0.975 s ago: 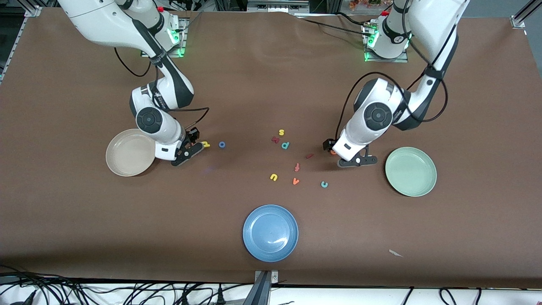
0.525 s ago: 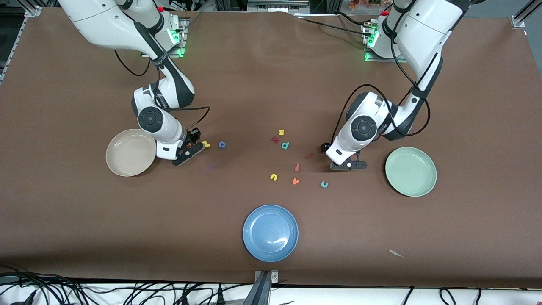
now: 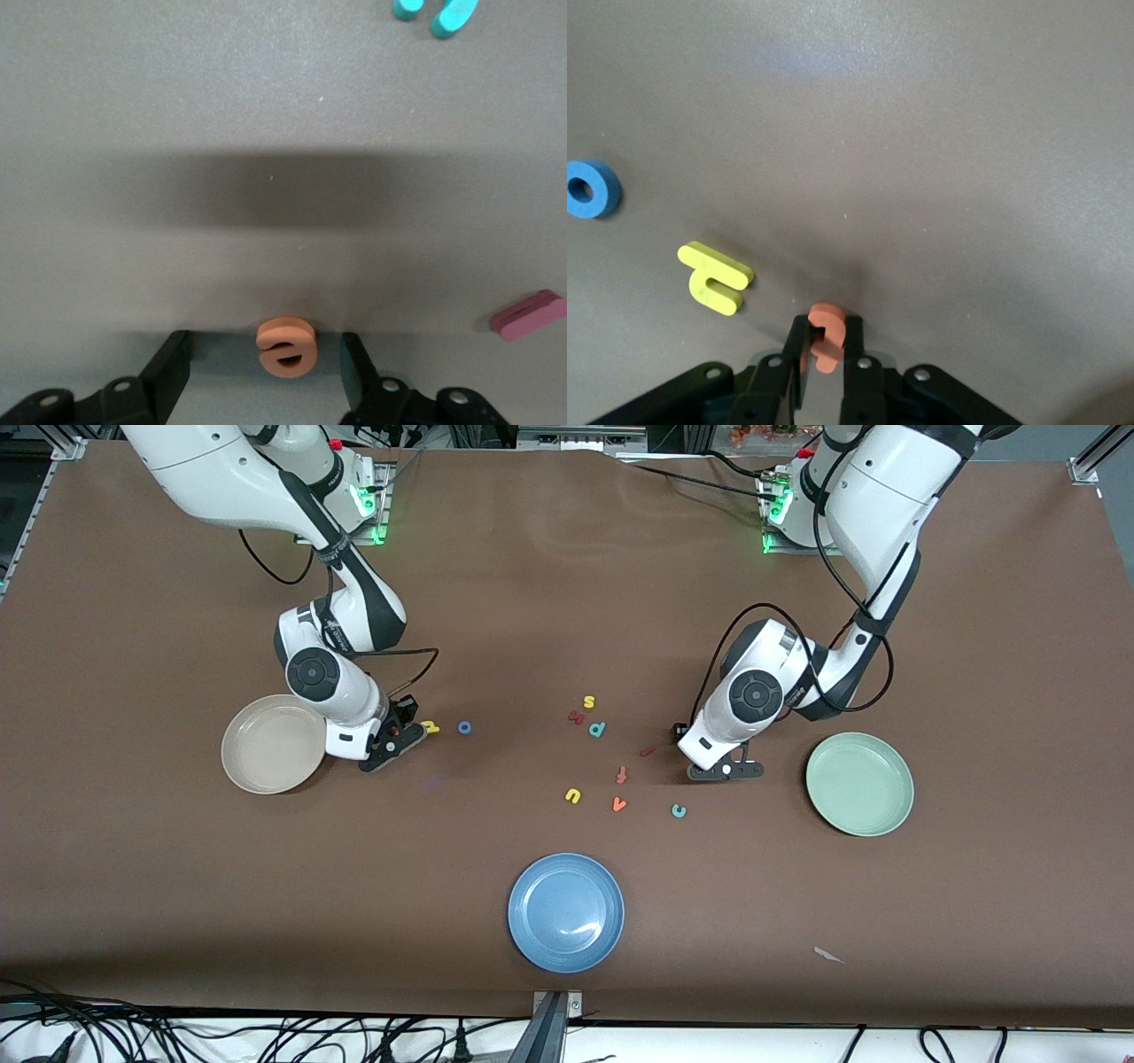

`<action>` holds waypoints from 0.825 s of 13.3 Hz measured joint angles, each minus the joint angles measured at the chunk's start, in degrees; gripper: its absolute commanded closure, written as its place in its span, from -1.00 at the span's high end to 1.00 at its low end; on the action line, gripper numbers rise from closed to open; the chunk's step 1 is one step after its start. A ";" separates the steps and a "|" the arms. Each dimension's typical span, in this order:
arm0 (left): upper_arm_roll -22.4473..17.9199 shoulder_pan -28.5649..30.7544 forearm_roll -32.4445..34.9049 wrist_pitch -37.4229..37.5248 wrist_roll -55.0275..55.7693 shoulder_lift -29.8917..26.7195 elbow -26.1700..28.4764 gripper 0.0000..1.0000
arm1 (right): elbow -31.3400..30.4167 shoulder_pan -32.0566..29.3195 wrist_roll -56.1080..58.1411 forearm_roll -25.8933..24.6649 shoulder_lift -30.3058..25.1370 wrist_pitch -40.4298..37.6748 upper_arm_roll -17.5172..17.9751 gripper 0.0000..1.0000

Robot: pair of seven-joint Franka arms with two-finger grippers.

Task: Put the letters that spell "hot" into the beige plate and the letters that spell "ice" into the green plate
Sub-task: 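Place the orange letter on the white plate while the left gripper grasps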

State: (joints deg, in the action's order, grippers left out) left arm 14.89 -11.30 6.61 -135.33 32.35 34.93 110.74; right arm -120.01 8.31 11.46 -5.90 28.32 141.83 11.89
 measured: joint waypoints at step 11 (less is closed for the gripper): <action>0.07 -1.14 0.00 0.35 0.93 0.39 -1.51 -0.26 | 2.41 -2.86 1.36 0.00 -7.39 -10.83 -18.67 -0.78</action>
State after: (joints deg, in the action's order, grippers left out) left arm 14.96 -12.43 6.61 -134.98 33.28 35.32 109.22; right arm -117.60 5.44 12.82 -5.90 20.93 131.00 -6.77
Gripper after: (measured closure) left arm 0.542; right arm 0.811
